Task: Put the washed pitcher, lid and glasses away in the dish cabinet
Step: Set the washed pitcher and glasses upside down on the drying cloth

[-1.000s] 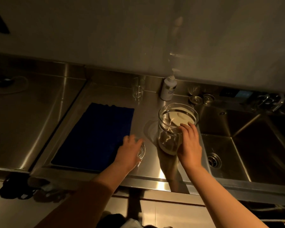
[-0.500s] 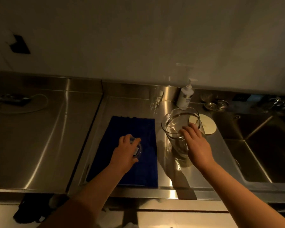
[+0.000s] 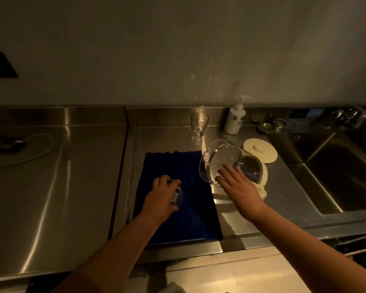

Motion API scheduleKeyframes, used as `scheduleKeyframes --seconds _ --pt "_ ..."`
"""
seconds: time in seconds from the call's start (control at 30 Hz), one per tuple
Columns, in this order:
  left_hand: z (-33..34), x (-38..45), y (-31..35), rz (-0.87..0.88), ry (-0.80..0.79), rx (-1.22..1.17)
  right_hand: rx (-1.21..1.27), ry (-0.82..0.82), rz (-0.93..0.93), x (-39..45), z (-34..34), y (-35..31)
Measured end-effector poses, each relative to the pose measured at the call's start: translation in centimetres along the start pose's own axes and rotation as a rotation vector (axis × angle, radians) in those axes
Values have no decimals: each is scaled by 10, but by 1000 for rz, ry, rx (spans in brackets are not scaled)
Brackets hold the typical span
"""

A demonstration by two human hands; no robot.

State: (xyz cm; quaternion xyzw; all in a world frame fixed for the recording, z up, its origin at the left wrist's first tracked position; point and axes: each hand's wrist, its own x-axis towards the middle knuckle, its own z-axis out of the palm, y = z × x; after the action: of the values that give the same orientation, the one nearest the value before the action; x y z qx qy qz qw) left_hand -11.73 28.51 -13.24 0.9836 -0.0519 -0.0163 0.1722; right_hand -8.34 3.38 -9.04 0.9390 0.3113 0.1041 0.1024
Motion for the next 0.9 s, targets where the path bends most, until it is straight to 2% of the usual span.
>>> scheduleKeyframes --seconds 0.27,0.47,0.9 --pt "-7 3 -14 10 -87 119 -11 -118 -45 12 -7 -20" --pt "-5 3 -30 6 -205 155 -101 -247 -230 19 2 -37" --pt "-4 3 -23 12 -274 288 -69 -185 -210 20 20 -45"
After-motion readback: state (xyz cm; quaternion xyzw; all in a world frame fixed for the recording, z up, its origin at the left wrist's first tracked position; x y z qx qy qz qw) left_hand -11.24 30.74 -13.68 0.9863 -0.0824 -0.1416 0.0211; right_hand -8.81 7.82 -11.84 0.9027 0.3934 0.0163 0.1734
